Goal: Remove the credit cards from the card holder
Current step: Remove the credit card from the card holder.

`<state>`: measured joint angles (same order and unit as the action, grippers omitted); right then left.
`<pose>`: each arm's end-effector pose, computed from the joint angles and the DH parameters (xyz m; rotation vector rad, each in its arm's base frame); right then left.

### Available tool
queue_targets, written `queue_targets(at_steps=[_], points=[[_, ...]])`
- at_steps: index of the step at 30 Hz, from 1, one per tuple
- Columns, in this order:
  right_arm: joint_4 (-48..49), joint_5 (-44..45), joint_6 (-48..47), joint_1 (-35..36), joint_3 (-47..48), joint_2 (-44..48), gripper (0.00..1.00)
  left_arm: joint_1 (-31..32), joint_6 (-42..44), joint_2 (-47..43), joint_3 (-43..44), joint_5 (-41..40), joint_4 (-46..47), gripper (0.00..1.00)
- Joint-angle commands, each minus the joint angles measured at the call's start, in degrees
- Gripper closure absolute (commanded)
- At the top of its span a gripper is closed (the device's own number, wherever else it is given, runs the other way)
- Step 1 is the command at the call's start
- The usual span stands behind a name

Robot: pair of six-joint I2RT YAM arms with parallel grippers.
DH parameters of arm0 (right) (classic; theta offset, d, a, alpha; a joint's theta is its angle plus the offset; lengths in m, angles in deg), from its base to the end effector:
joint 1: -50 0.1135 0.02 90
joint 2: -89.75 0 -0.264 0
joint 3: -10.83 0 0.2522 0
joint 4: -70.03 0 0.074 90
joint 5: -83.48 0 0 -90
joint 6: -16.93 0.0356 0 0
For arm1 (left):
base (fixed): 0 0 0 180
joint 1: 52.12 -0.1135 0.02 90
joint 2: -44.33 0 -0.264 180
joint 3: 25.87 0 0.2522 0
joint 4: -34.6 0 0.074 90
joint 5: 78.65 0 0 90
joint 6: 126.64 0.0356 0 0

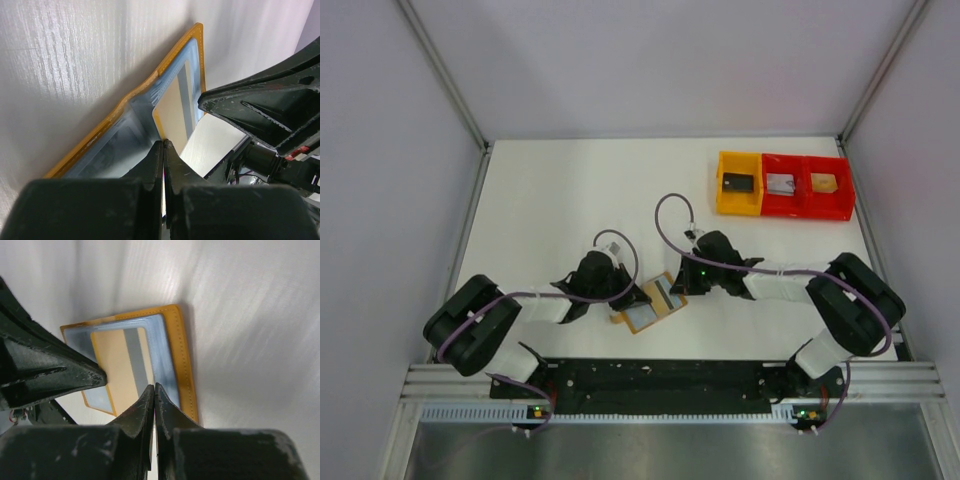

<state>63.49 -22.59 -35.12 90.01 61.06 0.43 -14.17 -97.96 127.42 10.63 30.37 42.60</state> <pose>0.2145 0.1929 0.1411 -0.1926 2.5473 0.9341 0.1866 -0.1602 0.1252 -0.3131 2.5227 -1.2043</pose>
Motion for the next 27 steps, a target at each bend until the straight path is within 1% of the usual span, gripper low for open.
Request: queue_targets(at_steps=[1,5,10,13,27], points=[[3.3,-5.9,-3.4,-0.4,3.8,2.4,1.00,0.3,1.5,-0.2,0.0,-0.1,0.1,1.00],[4.5,-8.5,-3.2,-0.2,5.8,-0.5,1.00,0.4,1.4,0.3,0.4,0.0,0.3,1.00],[1.7,-4.8,-1.7,-0.3,6.1,-3.7,1.00,0.4,1.3,0.1,0.0,0.0,0.2,1.00],[-0.5,-4.1,-1.0,-1.0,5.7,-5.4,1.00,0.3,1.1,0.0,-0.2,0.0,0.4,1.00],[-4.8,0.4,-0.1,-2.1,3.4,-6.8,1.00,0.2,-1.6,-0.3,-2.5,1.1,2.5,1.00]])
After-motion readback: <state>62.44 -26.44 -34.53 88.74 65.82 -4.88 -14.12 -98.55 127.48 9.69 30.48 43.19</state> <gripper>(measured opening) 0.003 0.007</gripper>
